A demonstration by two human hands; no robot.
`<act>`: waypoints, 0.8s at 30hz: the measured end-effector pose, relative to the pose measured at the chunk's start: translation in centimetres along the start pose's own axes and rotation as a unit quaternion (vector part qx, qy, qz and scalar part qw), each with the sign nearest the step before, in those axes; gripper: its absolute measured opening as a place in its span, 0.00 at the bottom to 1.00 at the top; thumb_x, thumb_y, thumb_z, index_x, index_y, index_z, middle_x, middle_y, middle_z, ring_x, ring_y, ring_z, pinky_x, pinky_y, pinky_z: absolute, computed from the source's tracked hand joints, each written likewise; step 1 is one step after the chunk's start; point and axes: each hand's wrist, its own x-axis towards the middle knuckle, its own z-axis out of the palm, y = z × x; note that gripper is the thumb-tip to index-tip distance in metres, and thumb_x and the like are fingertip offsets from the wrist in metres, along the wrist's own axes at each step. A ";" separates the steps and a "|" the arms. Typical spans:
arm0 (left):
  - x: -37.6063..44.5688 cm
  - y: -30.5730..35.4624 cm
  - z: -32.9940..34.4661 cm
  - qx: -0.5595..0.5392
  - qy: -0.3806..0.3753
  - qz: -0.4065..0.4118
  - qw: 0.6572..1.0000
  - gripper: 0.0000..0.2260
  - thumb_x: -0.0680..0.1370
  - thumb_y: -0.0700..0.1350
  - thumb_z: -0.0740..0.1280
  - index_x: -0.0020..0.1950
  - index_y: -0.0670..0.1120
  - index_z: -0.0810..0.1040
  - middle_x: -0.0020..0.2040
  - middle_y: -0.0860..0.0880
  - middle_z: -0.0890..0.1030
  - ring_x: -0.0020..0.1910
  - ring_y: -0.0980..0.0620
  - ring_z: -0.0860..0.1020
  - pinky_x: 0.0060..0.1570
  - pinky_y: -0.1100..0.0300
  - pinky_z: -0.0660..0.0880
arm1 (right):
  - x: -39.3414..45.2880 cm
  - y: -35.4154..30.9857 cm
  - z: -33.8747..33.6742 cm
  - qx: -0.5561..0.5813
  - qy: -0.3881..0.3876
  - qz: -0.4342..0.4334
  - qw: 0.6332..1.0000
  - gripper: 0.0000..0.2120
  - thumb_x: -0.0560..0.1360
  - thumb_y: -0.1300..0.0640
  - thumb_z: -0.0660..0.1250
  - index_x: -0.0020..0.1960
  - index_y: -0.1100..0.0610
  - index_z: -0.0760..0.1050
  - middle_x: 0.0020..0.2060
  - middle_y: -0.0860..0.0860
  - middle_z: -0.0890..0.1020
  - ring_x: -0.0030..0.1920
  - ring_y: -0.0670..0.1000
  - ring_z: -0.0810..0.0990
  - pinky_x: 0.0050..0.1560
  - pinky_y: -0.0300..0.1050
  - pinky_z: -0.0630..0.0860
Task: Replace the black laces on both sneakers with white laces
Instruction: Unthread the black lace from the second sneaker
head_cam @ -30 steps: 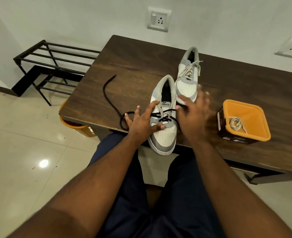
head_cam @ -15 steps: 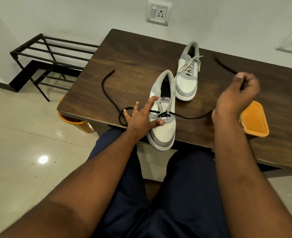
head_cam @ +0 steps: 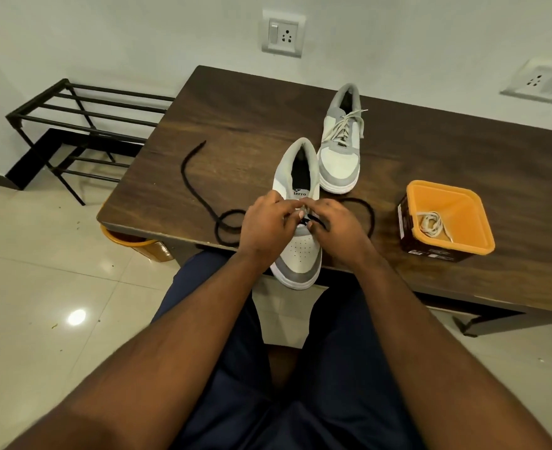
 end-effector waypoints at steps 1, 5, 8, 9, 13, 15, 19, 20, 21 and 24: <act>0.5 0.6 -0.2 0.037 -0.046 -0.007 0.998 0.10 0.80 0.49 0.65 0.57 0.48 0.82 0.44 0.47 0.75 0.45 0.46 0.76 0.44 0.48 0.76 | 0.2 0.1 -0.5 -0.003 -0.014 -0.003 1.000 0.26 0.73 0.52 0.69 0.70 0.47 0.70 0.60 0.48 0.78 0.60 0.49 0.76 0.60 0.53 0.74; 2.1 1.8 -0.9 0.100 -0.153 -0.028 0.983 0.10 0.81 0.48 0.62 0.52 0.46 0.82 0.46 0.48 0.74 0.45 0.47 0.77 0.45 0.52 0.74 | 0.5 -0.2 -1.4 -0.001 -0.026 0.017 0.999 0.29 0.68 0.51 0.75 0.67 0.47 0.72 0.60 0.47 0.80 0.60 0.50 0.78 0.60 0.53 0.74; 1.5 1.2 -0.5 0.018 -0.108 -0.056 0.992 0.07 0.80 0.42 0.63 0.47 0.44 0.80 0.45 0.50 0.73 0.43 0.50 0.75 0.43 0.55 0.74 | 0.4 0.0 -0.9 0.000 -0.010 0.032 0.999 0.26 0.66 0.47 0.76 0.60 0.44 0.71 0.54 0.45 0.81 0.54 0.50 0.80 0.55 0.55 0.76; 0.7 1.0 -0.3 -0.021 -0.069 -0.064 0.995 0.07 0.80 0.40 0.63 0.47 0.43 0.80 0.44 0.49 0.74 0.42 0.52 0.74 0.43 0.60 0.72 | 0.3 0.1 -0.9 0.002 -0.006 0.036 0.999 0.25 0.65 0.46 0.76 0.59 0.44 0.71 0.53 0.44 0.81 0.53 0.50 0.80 0.54 0.55 0.76; -2.5 0.8 0.2 -0.195 0.135 -0.179 0.955 0.05 0.79 0.36 0.64 0.45 0.42 0.77 0.45 0.45 0.75 0.41 0.62 0.71 0.42 0.75 0.65 | 0.2 0.1 -0.9 0.039 -0.004 0.055 0.998 0.23 0.65 0.48 0.78 0.56 0.45 0.72 0.54 0.44 0.81 0.56 0.50 0.79 0.58 0.56 0.76; -2.9 1.2 0.1 -0.226 0.148 -0.205 0.941 0.02 0.80 0.39 0.64 0.49 0.45 0.77 0.48 0.48 0.74 0.43 0.62 0.72 0.42 0.72 0.66 | 0.2 0.0 -0.9 0.069 -0.013 0.067 0.995 0.23 0.65 0.50 0.79 0.56 0.45 0.72 0.56 0.45 0.81 0.59 0.49 0.78 0.61 0.55 0.76; -0.5 2.5 -1.4 -0.020 0.062 -0.091 0.994 0.13 0.79 0.51 0.66 0.61 0.50 0.78 0.54 0.49 0.71 0.52 0.51 0.72 0.52 0.54 0.71 | 0.2 -0.1 -0.8 0.093 -0.022 0.076 0.993 0.22 0.66 0.52 0.79 0.54 0.45 0.71 0.55 0.47 0.82 0.60 0.49 0.79 0.60 0.54 0.77; 0.3 2.8 -1.6 0.066 0.009 -0.078 0.995 0.13 0.78 0.53 0.66 0.61 0.53 0.78 0.60 0.48 0.70 0.59 0.49 0.69 0.58 0.49 0.69 | 0.2 0.0 -0.9 0.096 -0.023 0.078 0.992 0.22 0.66 0.52 0.79 0.53 0.46 0.71 0.54 0.47 0.82 0.59 0.49 0.79 0.58 0.55 0.78; 0.9 3.0 -1.8 0.127 -0.041 -0.078 0.988 0.12 0.78 0.54 0.66 0.60 0.54 0.79 0.67 0.47 0.66 0.65 0.46 0.65 0.62 0.46 0.64 | 0.3 0.0 -0.9 0.098 -0.026 0.079 0.992 0.22 0.66 0.53 0.79 0.53 0.47 0.71 0.53 0.48 0.83 0.57 0.49 0.80 0.57 0.55 0.78; 1.2 2.2 -1.2 0.138 -0.070 -0.047 0.987 0.05 0.77 0.50 0.68 0.51 0.53 0.83 0.76 0.48 0.59 0.74 0.44 0.55 0.66 0.43 0.57 | 0.6 -0.3 -1.1 0.083 -0.034 0.081 0.993 0.21 0.65 0.52 0.79 0.50 0.48 0.70 0.48 0.48 0.83 0.50 0.50 0.81 0.52 0.56 0.79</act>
